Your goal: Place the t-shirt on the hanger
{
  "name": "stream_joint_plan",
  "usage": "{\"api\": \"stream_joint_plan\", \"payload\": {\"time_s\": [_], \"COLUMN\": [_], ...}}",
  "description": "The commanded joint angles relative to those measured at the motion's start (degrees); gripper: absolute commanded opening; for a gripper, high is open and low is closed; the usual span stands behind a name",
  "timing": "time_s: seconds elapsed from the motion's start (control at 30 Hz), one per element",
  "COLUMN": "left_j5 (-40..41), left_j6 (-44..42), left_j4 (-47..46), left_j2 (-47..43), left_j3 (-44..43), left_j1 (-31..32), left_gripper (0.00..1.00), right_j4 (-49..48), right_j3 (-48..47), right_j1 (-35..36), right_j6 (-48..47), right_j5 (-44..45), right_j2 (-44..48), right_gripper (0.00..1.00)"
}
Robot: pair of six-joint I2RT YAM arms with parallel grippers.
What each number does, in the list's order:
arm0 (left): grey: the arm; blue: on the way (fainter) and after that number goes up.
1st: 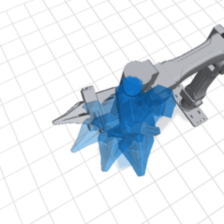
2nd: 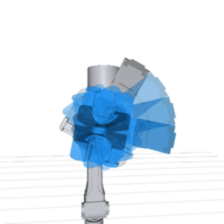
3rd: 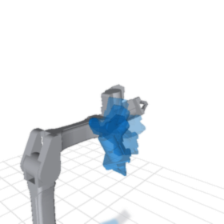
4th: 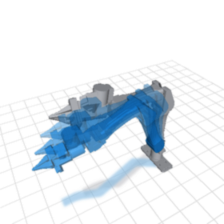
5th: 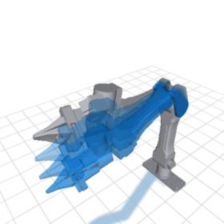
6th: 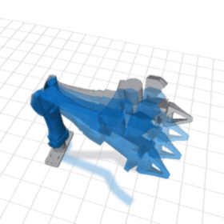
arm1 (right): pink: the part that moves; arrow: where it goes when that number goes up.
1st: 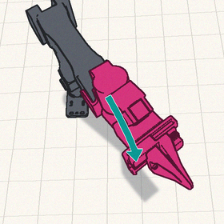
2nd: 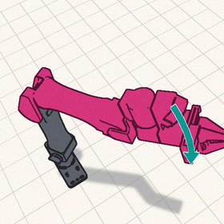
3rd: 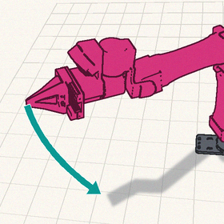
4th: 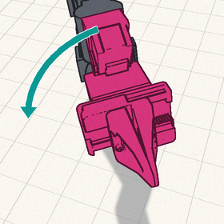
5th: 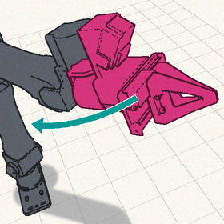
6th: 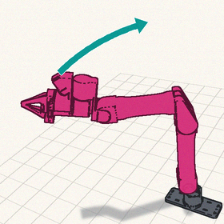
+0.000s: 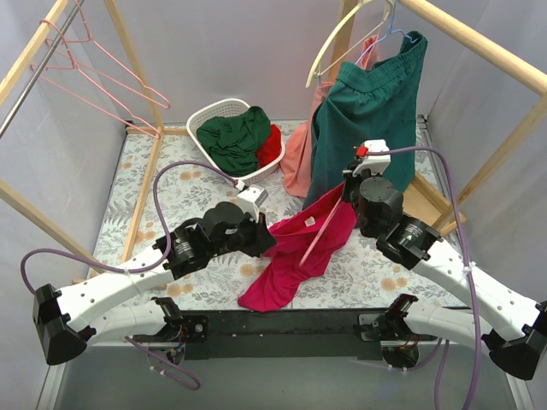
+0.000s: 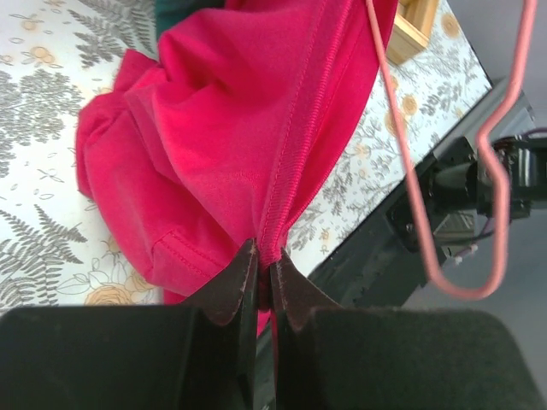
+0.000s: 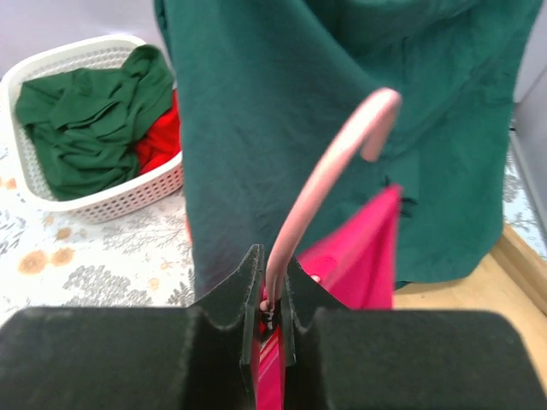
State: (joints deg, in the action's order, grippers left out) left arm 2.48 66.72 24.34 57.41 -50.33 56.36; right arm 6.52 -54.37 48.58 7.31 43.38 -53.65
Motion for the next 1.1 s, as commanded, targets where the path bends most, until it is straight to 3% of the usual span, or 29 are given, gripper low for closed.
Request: {"api": "stream_joint_plan", "payload": {"time_s": [0.0,0.6,1.07], "left_j5": [-6.43,-28.22,-28.67], "left_j6": [-1.77,-3.35,-2.82], "left_j4": [1.06,-2.54,-3.59], "left_j2": [-1.25,-1.42,-3.27], "left_j3": [1.02,2.69,-2.67], "left_j1": [-0.20,1.03,1.30], "left_gripper": [0.00,0.00,0.00], "right_j4": [-2.04,-3.89,-5.03], "right_j3": [-5.31,-11.02,-9.70], "right_j1": [-0.33,-0.33,0.11], "right_j6": [-1.60,5.34,6.58], "right_j5": [9.88,19.55,22.18], "right_j2": [-0.58,-11.83,-12.09], "right_gripper": [0.01,0.01,0.01]}}
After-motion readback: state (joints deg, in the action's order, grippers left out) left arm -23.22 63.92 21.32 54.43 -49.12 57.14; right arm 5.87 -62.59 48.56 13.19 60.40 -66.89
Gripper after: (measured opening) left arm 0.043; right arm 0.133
